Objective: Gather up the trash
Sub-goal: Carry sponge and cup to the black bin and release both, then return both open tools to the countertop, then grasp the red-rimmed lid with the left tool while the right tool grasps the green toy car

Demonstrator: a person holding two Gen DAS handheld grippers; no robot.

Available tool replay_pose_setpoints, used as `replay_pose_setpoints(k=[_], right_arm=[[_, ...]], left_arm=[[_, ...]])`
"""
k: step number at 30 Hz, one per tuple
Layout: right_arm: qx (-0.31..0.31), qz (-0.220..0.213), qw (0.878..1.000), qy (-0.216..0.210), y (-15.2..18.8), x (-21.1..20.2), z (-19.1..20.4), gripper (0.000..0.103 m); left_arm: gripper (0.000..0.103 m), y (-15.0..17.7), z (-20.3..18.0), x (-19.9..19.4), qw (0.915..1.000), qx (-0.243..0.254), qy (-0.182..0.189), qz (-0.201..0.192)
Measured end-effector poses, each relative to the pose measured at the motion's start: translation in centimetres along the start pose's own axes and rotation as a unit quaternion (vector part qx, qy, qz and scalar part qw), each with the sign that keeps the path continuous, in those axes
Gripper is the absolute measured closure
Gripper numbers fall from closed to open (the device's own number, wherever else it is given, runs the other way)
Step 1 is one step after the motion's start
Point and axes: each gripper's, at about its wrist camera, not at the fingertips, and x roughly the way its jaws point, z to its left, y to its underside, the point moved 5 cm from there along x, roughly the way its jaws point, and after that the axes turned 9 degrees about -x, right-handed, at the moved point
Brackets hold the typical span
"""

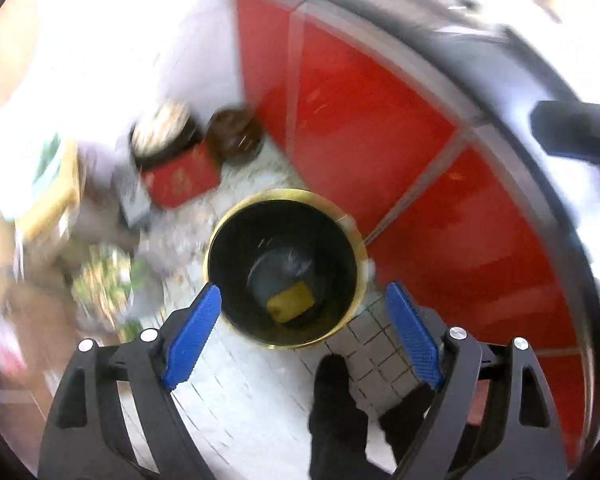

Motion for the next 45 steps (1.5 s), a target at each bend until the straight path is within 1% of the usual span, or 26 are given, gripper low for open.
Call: replay_pose_setpoints(k=[1,2,3,4,5,6,9,10,12,13,14,16,17,19,20,22,23,26,28,29,31,36,39,40,42,45], right_arm=[[0.004,-0.013,1.000,0.017,0.5,-2.3,-0.8,0.015],[0.015,-0.032,0.998,0.046,1.6,-6.0,-2.4,0.014],[0.026,-0.043,0.996,0.070,2.5,-8.5,-3.6,0.014],[0.044,-0.058,0.992,0.101,4.0,-11.9,-5.4,0.013],[0.062,-0.068,0.988,0.127,5.4,-14.3,-6.9,0.013],[0.081,-0.073,0.982,0.153,6.9,-16.3,-8.3,0.013],[0.156,-0.100,0.956,0.227,12.6,-23.3,-13.1,0.013],[0.178,-0.108,0.946,0.248,14.6,-25.2,-14.3,0.013],[0.218,-0.116,0.926,0.284,18.6,-28.3,-16.4,0.013],[0.242,-0.116,0.914,0.305,21.0,-29.8,-17.6,0.013],[0.260,-0.116,0.904,0.318,23.0,-31.1,-18.5,0.013],[0.297,-0.121,0.885,0.337,26.8,-33.4,-20.0,0.013],[0.321,-0.122,0.873,0.346,29.0,-34.7,-20.8,0.013],[0.343,-0.124,0.861,0.354,32.1,-35.8,-21.2,0.013],[0.355,-0.125,0.855,0.357,33.5,-36.2,-21.5,0.013],[0.373,-0.125,0.846,0.360,35.6,-36.9,-21.9,0.013],[0.378,-0.125,0.844,0.360,36.3,-37.1,-21.8,0.013],[0.392,-0.122,0.840,0.354,38.0,-37.0,-22.6,0.013],[0.393,-0.118,0.842,0.350,39.2,-36.8,-23.1,0.013],[0.393,-0.115,0.843,0.348,39.0,-36.4,-23.5,0.013],[0.394,-0.100,0.847,0.343,40.1,-35.4,-24.3,0.013],[0.405,-0.078,0.850,0.327,43.0,-32.8,-26.3,0.013],[0.405,-0.065,0.856,0.314,44.5,-30.4,-27.8,0.013],[0.404,-0.063,0.859,0.309,44.8,-29.8,-28.2,0.013],[0.400,-0.050,0.865,0.300,45.9,-27.8,-29.3,0.013],[0.385,-0.030,0.875,0.293,46.9,-25.5,-30.7,0.013]], left_arm=[[0.019,-0.8,-2.5,-2.3,0.9994,0.030,0.010,-0.015],[0.016,-1.5,-4.5,-3.9,0.9982,0.051,0.019,-0.025],[0.015,-2.0,-6.5,-5.4,0.9966,0.069,0.030,-0.034],[0.015,-2.7,-9.8,-7.3,0.9932,0.092,0.056,-0.044],[0.014,-2.9,-11.7,-8.2,0.9906,0.105,0.073,-0.048],[0.014,-3.2,-14.7,-9.4,0.9859,0.124,0.100,-0.053],[0.013,-2.7,-22.4,-11.1,0.9695,0.179,0.161,-0.043],[0.013,-2.3,-24.8,-11.5,0.9627,0.202,0.175,-0.040],[0.013,-1.2,-30.2,-12.3,0.9450,0.259,0.195,-0.039],[0.013,-0.6,-31.9,-12.6,0.9385,0.277,0.202,-0.039],[0.013,0.2,-34.3,-13.2,0.9290,0.299,0.214,-0.038],[0.013,1.3,-37.6,-13.9,0.9175,0.323,0.230,-0.032],[0.013,1.9,-39.3,-14.1,0.9116,0.335,0.236,-0.027],[0.013,3.3,-42.2,-14.5,0.9015,0.356,0.245,-0.019],[0.013,3.8,-43.2,-14.7,0.8980,0.364,0.247,-0.017],[0.013,5.1,-45.1,-15.0,0.8913,0.379,0.249,-0.014],[0.013,5.7,-46.3,-15.0,0.8874,0.388,0.250,-0.012],[0.013,6.9,-47.8,-14.9,0.8798,0.405,0.248,-0.010],[0.013,7.4,-48.6,-14.6,0.8771,0.413,0.245,-0.005],[0.013,7.8,-49.1,-14.3,0.8755,0.417,0.243,-0.001],[0.013,8.5,-49.7,-13.5,0.8740,0.423,0.239,0.004],[0.013,10.7,-53.3,-10.1,0.8679,0.436,0.237,0.026],[0.013,12.3,-56.0,-7.5,0.8641,0.444,0.235,0.034],[0.013,12.9,-57.1,-6.4,0.8606,0.452,0.231,0.038],[0.013,13.7,-58.6,-4.7,0.8567,0.461,0.230,0.029],[0.013,14.5,-60.4,-2.3,0.8547,0.471,0.216,0.031]])
